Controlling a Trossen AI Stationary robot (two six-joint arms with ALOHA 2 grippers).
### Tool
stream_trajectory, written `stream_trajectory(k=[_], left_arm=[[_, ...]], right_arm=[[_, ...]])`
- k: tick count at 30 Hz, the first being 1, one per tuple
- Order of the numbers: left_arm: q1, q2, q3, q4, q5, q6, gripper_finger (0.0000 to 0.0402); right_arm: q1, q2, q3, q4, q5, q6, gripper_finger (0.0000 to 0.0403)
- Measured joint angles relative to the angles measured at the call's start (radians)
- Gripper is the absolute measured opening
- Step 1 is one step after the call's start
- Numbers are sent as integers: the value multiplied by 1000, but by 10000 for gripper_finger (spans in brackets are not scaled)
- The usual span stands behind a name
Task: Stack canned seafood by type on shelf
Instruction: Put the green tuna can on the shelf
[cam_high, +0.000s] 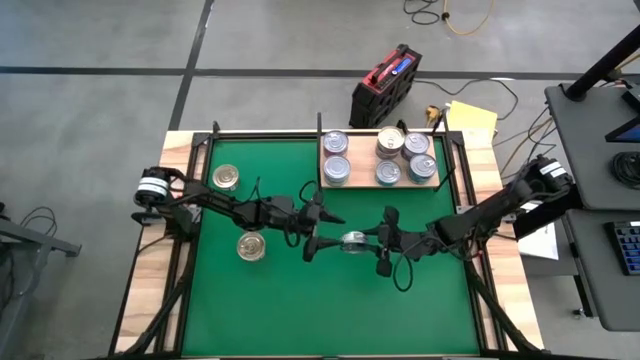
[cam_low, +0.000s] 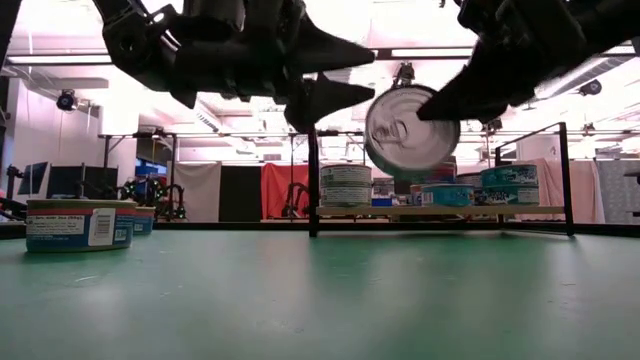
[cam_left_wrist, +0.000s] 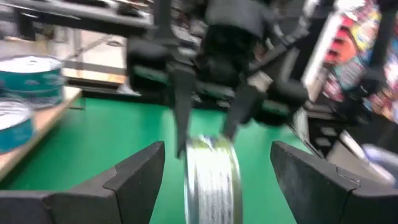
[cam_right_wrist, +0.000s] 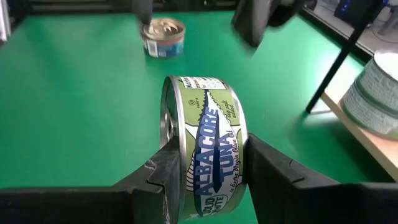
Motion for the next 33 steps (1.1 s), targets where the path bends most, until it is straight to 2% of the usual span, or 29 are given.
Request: stream_trajectory(k=[3, 15, 19, 25, 33], left_arm=[[0, 7, 0, -30, 50, 27, 279], [-1, 30, 8, -49, 28, 25, 272], [-1, 30, 19, -48, 28, 17, 235], [-2, 30, 19, -50, 32, -32, 121], [1, 30, 17, -82, 25, -122, 125]], right_arm=[[0, -7, 20, 1, 1, -7, 131], [-4, -11, 85, 1, 18, -61, 132], [-4, -11, 91, -5, 19, -60, 140], [-5, -11, 91, -6, 24, -25, 160], [-4, -49, 96, -18, 15, -18, 232]])
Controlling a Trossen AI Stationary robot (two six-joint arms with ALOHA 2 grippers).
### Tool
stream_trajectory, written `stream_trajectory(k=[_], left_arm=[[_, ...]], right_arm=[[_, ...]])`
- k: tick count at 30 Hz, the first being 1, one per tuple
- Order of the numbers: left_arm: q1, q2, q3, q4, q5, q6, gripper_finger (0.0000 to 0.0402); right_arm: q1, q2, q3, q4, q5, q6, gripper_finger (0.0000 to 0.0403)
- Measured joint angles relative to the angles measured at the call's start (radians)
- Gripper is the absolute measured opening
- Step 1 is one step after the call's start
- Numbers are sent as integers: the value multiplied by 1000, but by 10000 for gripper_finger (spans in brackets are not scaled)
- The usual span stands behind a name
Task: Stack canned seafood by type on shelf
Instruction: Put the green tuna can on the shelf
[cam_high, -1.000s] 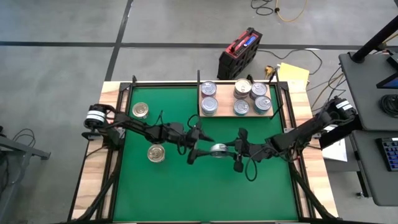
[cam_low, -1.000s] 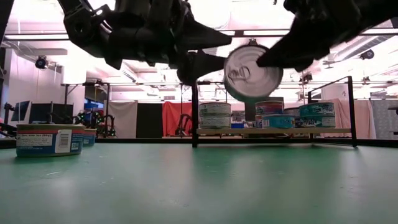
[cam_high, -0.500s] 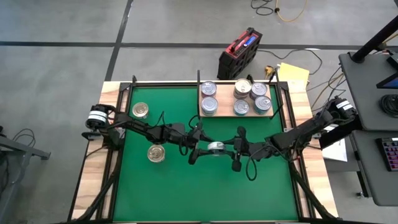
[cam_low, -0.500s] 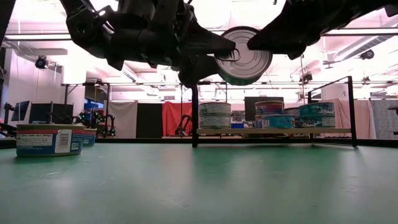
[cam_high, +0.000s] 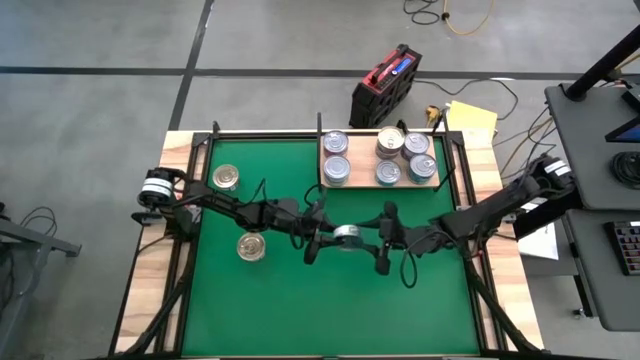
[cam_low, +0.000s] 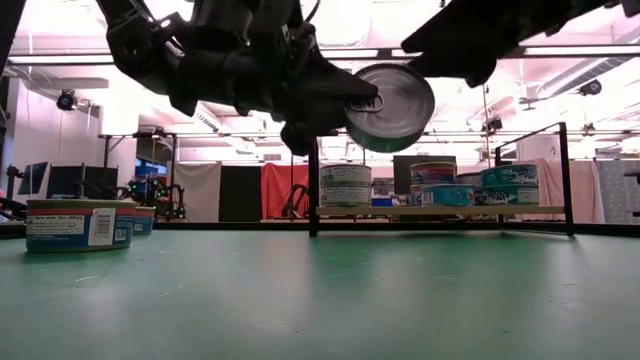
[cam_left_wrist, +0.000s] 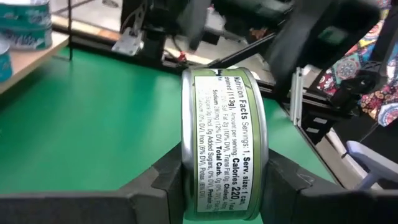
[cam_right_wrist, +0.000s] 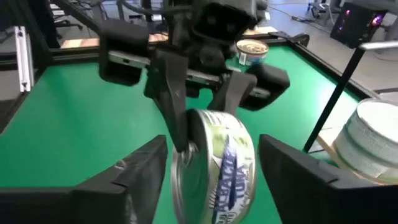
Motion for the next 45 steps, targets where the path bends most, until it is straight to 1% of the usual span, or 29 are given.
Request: stream_trajectory(k=[3, 5, 7, 8, 10, 12, 14, 16, 20, 23, 25, 29, 31, 33, 39, 45], left_arm=[[1, 0, 0, -5, -8, -36, 125], [5, 0, -1, 17, -42, -108, 125], [13, 0, -2, 79, -56, -199, 125], [17, 0, -2, 121, -52, -244, 125], [30, 0, -1, 186, 2, -360, 125], [56, 0, -1, 211, 117, -523, 125], [83, 0, -1, 225, 216, -654, 125], [98, 0, -1, 242, 241, -739, 125], [99, 0, 1, 284, 211, -894, 125], [97, 0, 19, 315, 195, -938, 125], [98, 0, 42, 316, 178, -951, 125], [94, 0, 77, 301, 171, -953, 125], [92, 0, 85, 281, 183, -952, 125], [92, 0, 88, 272, 184, -944, 125], [80, 1, 89, 263, 183, -945, 125], [68, 2, 88, 260, 184, -935, 125]], right_arm=[[1, -38, 19, -65, 0, -25, 262], [11, -62, 39, -110, 1, -64, 278], [35, -76, 54, -127, 3, -131, 289], [49, -77, 61, -126, 3, -180, 293], [84, -76, 75, -133, 20, -281, 296], [122, -64, 99, -141, 78, -394, 294], [167, -52, 120, -138, 165, -531, 289], [212, -30, 141, -134, 262, -682, 283], [266, 30, 172, -135, 424, -974, 274], [280, 82, 183, -136, 495, -1145, 272], [280, 119, 192, -133, 550, -1216, 272], [280, 178, 215, -129, 708, -1306, 273], [280, 202, 231, -130, 752, -1325, 269], [279, 219, 249, -133, 768, -1339, 261], [261, 228, 265, -137, 771, -1422, 234], [229, 230, 265, -134, 754, -1443, 206]])
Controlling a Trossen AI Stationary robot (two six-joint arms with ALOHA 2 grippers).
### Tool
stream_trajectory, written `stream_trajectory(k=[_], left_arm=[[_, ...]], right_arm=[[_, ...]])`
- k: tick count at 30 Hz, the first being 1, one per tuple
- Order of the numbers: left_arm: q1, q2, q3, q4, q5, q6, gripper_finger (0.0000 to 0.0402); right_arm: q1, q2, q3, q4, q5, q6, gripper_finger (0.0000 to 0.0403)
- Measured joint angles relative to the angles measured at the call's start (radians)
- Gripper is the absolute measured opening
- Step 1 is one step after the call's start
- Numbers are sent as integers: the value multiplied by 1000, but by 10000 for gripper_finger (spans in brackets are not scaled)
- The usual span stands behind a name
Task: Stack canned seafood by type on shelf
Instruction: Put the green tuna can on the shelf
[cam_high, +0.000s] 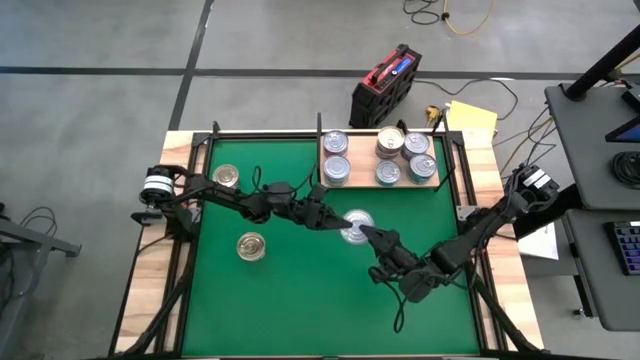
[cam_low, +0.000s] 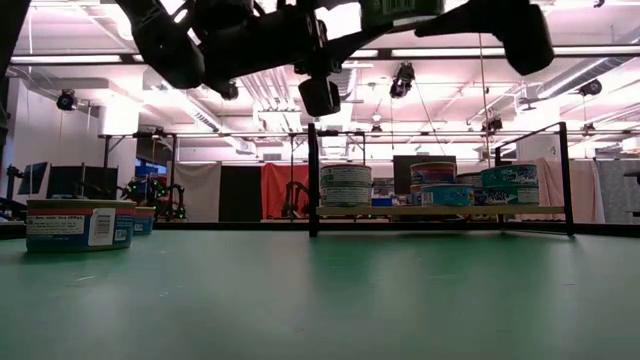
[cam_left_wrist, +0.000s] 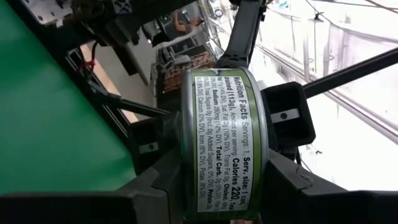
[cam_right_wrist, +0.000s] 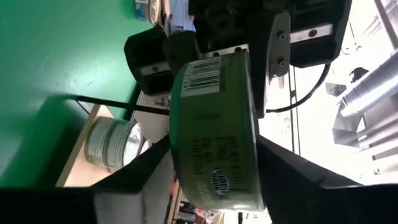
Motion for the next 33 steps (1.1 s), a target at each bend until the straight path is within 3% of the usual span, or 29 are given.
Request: stream_trajectory(k=[4, 6, 11, 15, 21, 29, 33], left_arm=[[2, 0, -1, 1, 0, 9, 129], [0, 0, -1, 0, 0, 41, 167], [9, 1, -1, 12, 19, 145, 273], [25, 0, -1, 28, 53, 219, 302], [36, -16, -1, 56, 74, 359, 288], [43, -132, -24, 45, 184, 588, 239], [43, -246, -35, -134, 176, 769, 209]], right_arm=[[-4, 0, 0, -3, 3, -5, 161], [-4, 0, -1, 2, -2, -1, 132], [-5, -2, -1, 1, -5, 25, 130], [-5, -24, -2, -7, -2, 78, 130], [-4, -144, -3, -107, -39, 253, 130], [-8, -352, -5, -486, -234, 798, 130], [-26, -381, -46, -547, -268, 967, 130]])
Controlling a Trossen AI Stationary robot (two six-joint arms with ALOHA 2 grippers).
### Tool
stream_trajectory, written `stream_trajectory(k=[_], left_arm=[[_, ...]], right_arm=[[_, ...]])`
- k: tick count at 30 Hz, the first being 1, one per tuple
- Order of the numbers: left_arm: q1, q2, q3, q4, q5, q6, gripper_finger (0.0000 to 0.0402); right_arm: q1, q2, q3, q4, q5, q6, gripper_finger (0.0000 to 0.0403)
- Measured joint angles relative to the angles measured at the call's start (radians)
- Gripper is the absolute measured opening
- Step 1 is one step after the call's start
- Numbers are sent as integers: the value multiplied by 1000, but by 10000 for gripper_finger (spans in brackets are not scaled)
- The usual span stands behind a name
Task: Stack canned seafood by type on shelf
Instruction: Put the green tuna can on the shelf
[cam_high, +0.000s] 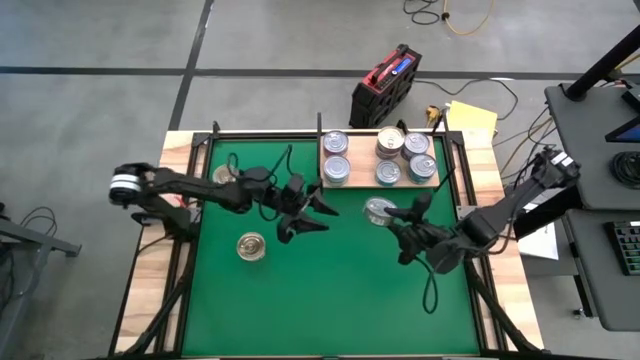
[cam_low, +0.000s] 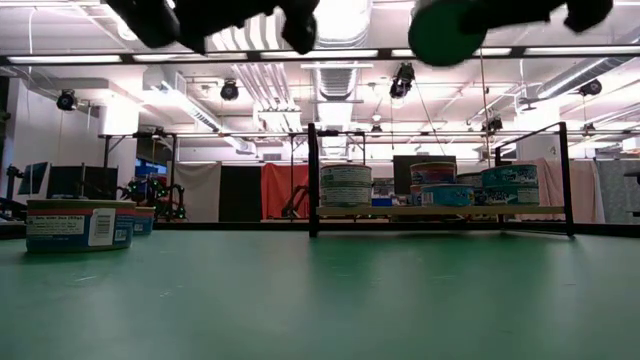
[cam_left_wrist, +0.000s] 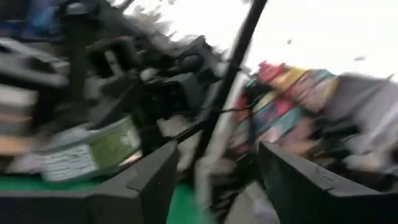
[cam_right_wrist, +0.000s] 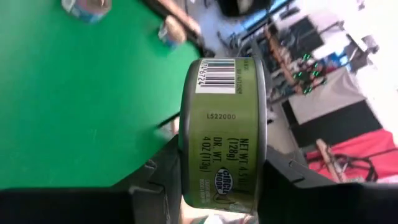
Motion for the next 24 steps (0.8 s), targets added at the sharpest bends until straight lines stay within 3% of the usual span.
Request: stream_trajectory(k=[2, 5, 9, 12, 18, 24], left_arm=[[-2, -75, 0, -185, -84, 123, 194], [-24, -187, 5, -480, -328, 288, 173], [-70, -287, 4, -688, -550, 377, 154], [-91, -334, 2, -755, -619, 396, 148], [-117, -369, -1, -867, -739, 397, 146], [-120, -356, -2, -894, -779, 409, 146]], right_arm=[[-10, 12, -24, -4, -8, 33, 130], [-41, 56, -40, -2, -12, 76, 130], [-111, 139, -41, -1, -12, 80, 130], [-182, 193, -41, 1, -22, 79, 130], [-311, 235, -40, 0, -150, 50, 130], [-407, 234, -39, 11, -231, -15, 130]])
